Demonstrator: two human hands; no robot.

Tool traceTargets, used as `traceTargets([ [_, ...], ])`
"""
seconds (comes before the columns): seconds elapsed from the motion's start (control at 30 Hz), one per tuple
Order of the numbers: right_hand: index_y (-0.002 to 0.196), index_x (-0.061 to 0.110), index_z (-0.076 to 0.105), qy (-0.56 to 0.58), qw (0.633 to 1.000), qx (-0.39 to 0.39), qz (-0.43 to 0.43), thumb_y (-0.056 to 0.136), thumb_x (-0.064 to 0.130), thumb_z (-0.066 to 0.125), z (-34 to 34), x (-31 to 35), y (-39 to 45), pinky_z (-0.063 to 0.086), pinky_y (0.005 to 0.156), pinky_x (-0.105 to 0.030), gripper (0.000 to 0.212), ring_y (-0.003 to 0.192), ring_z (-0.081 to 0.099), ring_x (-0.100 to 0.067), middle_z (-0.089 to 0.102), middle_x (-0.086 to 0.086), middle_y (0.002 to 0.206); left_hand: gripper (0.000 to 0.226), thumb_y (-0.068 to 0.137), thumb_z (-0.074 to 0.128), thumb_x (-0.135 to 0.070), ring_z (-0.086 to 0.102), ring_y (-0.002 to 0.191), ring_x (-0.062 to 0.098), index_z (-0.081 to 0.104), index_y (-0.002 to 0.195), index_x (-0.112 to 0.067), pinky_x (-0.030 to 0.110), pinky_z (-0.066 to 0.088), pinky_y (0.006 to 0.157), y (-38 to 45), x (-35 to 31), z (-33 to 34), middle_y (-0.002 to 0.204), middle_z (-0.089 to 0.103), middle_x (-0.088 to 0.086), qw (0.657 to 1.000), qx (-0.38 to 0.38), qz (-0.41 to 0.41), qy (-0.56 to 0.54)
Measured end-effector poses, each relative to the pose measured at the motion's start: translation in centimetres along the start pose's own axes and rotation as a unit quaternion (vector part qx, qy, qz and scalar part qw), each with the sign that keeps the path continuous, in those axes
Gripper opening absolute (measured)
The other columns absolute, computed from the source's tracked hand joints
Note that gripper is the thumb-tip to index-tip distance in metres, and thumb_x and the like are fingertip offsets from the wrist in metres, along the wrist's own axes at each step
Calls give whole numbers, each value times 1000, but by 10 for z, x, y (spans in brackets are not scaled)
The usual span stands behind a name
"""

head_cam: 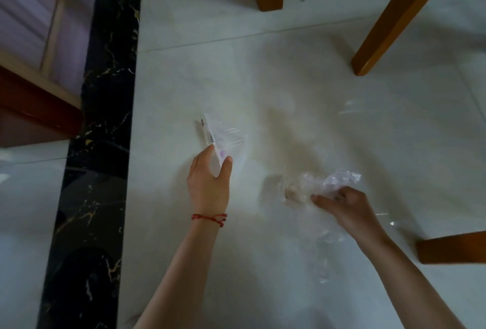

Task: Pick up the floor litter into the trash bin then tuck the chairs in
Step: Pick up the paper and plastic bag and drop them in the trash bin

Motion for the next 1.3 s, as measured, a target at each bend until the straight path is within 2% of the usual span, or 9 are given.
traceTargets([
  [0.1, 62, 2, 60, 15, 1000, -5, -7, 68, 17, 78, 0, 1, 0, 37, 50, -23, 24, 50, 52, -12, 56, -2, 54, 38, 80, 66, -25, 57, 106, 28, 61, 113, -6, 39, 43, 95, 14, 12, 11, 116, 63, 13, 999, 8, -42, -18],
  [0.27, 63, 15, 63, 40, 999, 0, -13, 69, 14, 77, 0, -6, 1, 37, 41, -7, 16, 41, 54, 4, 61, 15, 43, 21, 78, 63, -19, 47, 62, 22, 56, 62, -8, 18, 34, 53, 29, 18, 24, 58, 51, 6, 997, 20, -74, -11],
  [0.43, 66, 12, 67, 48, 999, -3, 1, 69, 13, 77, -4, -14, 2, 41, 43, -10, 11, 45, 59, -3, 64, 5, 50, 34, 75, 68, -18, 35, 55, 14, 54, 62, 10, 18, 25, 44, 32, 34, 32, 58, 40, 14, 987, 21, -135, -84],
  [0.57, 72, 11, 67, 54, 999, -2, 7, 70, 11, 76, -2, -12, 4, 44, 45, -9, 9, 51, 62, -4, 67, 5, 58, 17, 77, 69, -11, 40, 35, 2, 61, 62, -7, 6, 30, 38, 29, 36, 36, 50, 48, 4, 971, 36, -171, -164],
  [0.7, 70, 9, 66, 61, 998, -5, 24, 71, 12, 75, 1, -7, 6, 47, 54, -24, 10, 60, 63, -17, 67, -3, 63, 13, 74, 71, -8, 54, 46, -4, 71, 87, -7, 10, 45, 50, 29, 42, 40, 43, 61, -15, 946, 30, -210, -246],
  [0.83, 78, -9, 62, 89, 995, -13, 51, 69, 14, 76, 3, -2, 12, 41, 54, -28, 29, 61, 56, -23, 60, -12, 66, 10, 72, 72, -10, 60, 67, 13, 72, 82, -8, 25, 49, 64, 33, 44, 44, 53, 67, -11, 928, 40, -230, -290],
  [1.03, 89, -6, 63, 109, 991, -23, 76, 71, 20, 75, 0, 27, 2, 43, 57, -29, 34, 66, 58, -25, 63, -15, 77, 14, 73, 71, -11, 63, 66, 10, 72, 87, -7, 18, 50, 56, 26, 21, 24, 58, 68, -9, 922, 51, -236, -302],
  [1.17, 90, -2, 64, 128, 987, -28, 95, 54, 38, 77, -5, 65, -15, 51, 83, -47, 55, 91, 65, -38, 69, -22, 96, 16, 74, 70, -8, 61, 65, 12, 71, 90, -5, 14, 49, 51, 19, -6, -2, 65, 68, -1, 916, 63, -251, -306],
  [1.3, 94, -6, 59, 148, 983, -35, 98, 54, 39, 77, -16, 111, -31, 48, 90, -57, 63, 98, 60, -45, 65, -29, 103, 7, 73, 71, -7, 61, 60, 9, 72, 77, -14, 16, 52, 54, 19, -42, -36, 56, 67, -7, 915, 80, -251, -307],
])
Point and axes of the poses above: each hand's wrist, its own y-axis towards the middle knuckle, its own z-axis out of the palm, x = y × z, the point moved 8 cm from there along y, towards the middle knuckle
